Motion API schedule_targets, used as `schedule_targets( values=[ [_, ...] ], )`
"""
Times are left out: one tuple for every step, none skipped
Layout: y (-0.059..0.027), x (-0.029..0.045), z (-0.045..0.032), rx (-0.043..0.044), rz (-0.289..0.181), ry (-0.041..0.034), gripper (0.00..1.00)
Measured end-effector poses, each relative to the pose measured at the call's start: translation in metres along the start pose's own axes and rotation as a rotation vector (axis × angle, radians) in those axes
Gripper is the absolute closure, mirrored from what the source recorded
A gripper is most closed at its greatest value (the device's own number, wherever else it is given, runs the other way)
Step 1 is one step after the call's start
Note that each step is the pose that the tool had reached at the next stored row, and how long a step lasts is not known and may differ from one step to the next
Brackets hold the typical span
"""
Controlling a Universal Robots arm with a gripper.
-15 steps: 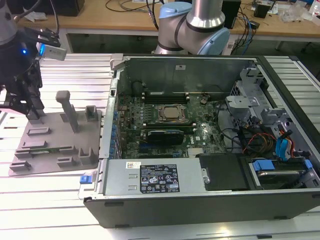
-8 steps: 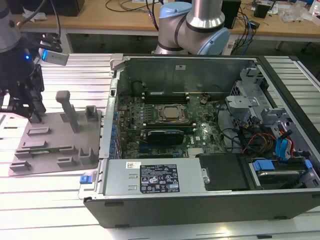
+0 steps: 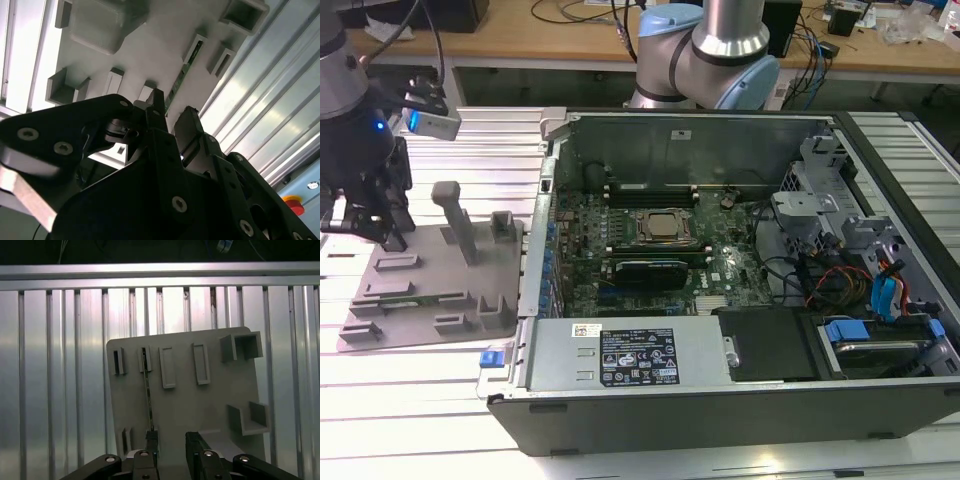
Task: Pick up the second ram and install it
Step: 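Pick up the second ram and move it above second insertion slot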
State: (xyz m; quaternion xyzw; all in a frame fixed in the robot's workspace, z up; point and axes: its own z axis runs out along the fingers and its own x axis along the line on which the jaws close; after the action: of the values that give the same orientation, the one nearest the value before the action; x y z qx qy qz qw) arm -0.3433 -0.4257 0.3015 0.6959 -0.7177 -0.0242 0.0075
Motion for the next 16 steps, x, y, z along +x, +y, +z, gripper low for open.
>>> schedule_targets(
  values=[
    [0.0,0.0,0.0015,0.0,0.0,-0.0001,0.66],
    [0.0001,0.0,0.0024,0.0,0.0,0.0,0.66],
    [0.0001,0.0002,0.0039,0.0001,0.0,-0.0001,0.66],
    [0.0002,0.0003,0.005,0.0,0.0,0.0,0.66],
    [0.0004,0.0006,0.0068,0.0001,0.0,-0.0001,0.66],
    [0.0004,0.0011,0.008,0.0,0.0,0.0,0.66],
    [0.0004,0.0026,0.0124,0.0002,0.0,-0.0001,0.66],
    [0.0008,0.0041,0.0158,-0.0001,0.0,0.0,0.66],
    [0.0015,0.0052,0.0181,0.0001,-0.001,-0.0001,0.66],
    [0.0023,0.0065,0.0198,-0.0001,-0.002,0.0001,0.66],
    [0.0029,0.0077,0.0211,0.0,-0.002,0.0001,0.66],
    [0.0043,0.0114,0.0235,-0.0001,-0.003,0.0002,0.66],
    [0.0051,0.0145,0.0253,0.0,-0.004,0.0002,0.66],
    [0.0054,0.0176,0.0278,-0.0001,-0.005,0.0001,0.66],
    [0.0057,0.0194,0.0296,-0.0001,-0.005,0.0002,0.66],
    [0.006,0.0206,0.0313,-0.0001,-0.005,0.0002,0.66]
  ],
)
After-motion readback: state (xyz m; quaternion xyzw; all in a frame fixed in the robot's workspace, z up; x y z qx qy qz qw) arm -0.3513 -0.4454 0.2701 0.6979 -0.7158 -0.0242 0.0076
